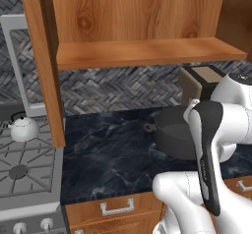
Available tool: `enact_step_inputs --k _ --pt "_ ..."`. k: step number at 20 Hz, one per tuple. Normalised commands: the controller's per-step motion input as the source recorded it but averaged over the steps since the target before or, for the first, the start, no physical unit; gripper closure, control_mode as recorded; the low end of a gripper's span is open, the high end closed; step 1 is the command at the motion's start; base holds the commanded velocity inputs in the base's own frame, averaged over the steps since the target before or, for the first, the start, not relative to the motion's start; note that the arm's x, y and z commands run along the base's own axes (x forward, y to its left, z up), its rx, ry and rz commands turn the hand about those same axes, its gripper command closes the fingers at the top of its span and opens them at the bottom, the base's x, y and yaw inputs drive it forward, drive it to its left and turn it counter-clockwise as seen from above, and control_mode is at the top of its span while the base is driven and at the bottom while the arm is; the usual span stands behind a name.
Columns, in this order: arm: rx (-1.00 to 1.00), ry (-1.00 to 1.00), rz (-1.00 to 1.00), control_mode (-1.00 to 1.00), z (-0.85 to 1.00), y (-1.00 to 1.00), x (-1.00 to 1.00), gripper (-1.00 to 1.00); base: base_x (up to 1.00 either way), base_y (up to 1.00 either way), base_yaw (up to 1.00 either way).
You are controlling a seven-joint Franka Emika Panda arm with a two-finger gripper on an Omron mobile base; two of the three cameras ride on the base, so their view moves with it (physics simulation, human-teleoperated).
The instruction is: Pick the kettle from the cabinet and place it on a stove burner. Then pick the pot from the counter and place it on another stove burner. Finally, turn both burners on.
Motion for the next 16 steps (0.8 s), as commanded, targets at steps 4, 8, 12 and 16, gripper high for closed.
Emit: enact_step_inputs --k 4,8,12,16 --pt "0.0 -0.05 0.0 1.0 0.0 0.02 -0.21 1.0 -0.17 0.0 0.0" --pt "0.0 0.0 0.0 1.0 0.0 0.0 0.0 1.0 -0.72 0.05 0.0" --pt "0.0 0.0 0.0 1.0 0.0 0.0 0.0 1.0 -0.67 0.11 0.0" --pt "0.0 0.0 0.0 1.0 0.0 0.0 0.0 1.0 -0.56 0.36 -0.01"
